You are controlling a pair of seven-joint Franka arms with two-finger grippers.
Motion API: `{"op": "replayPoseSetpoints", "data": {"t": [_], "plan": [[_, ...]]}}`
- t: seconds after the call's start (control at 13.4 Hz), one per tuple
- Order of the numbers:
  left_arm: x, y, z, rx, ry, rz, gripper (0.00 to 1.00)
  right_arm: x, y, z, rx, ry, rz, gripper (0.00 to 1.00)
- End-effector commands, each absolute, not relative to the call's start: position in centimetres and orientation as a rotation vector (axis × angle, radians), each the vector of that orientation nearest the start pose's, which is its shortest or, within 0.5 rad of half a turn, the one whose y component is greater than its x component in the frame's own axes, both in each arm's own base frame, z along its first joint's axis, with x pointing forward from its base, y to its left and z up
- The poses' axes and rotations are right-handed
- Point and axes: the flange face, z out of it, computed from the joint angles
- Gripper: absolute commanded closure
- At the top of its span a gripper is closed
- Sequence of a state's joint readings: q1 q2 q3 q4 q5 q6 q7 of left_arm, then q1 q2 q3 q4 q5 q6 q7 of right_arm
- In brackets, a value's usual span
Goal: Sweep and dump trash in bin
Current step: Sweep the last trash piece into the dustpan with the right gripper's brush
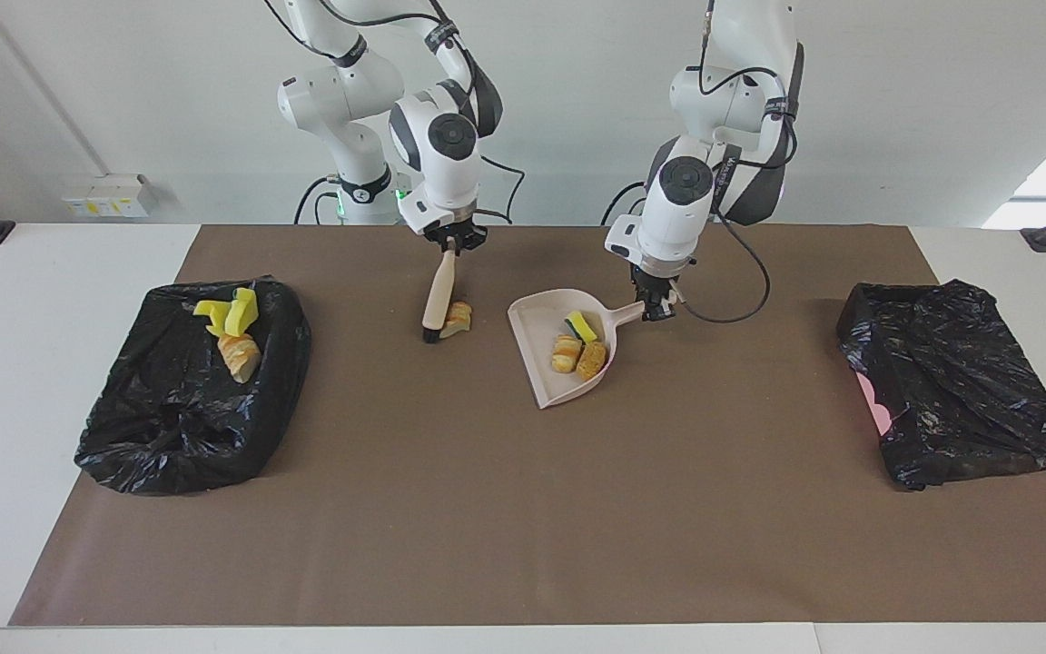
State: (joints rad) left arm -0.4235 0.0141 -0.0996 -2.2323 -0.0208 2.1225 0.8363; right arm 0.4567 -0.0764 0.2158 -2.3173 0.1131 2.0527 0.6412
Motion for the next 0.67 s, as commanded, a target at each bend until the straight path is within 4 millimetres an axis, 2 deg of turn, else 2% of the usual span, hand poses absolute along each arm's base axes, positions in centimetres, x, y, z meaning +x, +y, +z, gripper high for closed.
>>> {"op": "replayPoseSetpoints", "data": {"t": [0.0,0.3,0.45,0.6], "plan": [[43.7,-25.2,35.3,-2.487,1.988,0.212,1.0,38.1,34.7,35.8,-3.134,-0.115,0.341,1.0],[43.8,-24.7,35.1,-2.503,1.97,0.22,1.0,40.6,39.8,38.9,-2.985,-0.086,0.402,1.0],[43.8,-24.6,35.1,-2.555,1.892,0.222,1.0,40.7,40.5,39.8,-2.931,-0.133,0.412,1.0],[43.7,-24.8,35.4,-2.678,1.692,0.238,1.0,41.1,39.1,41.6,-2.928,-0.155,0.435,1.0]]}}
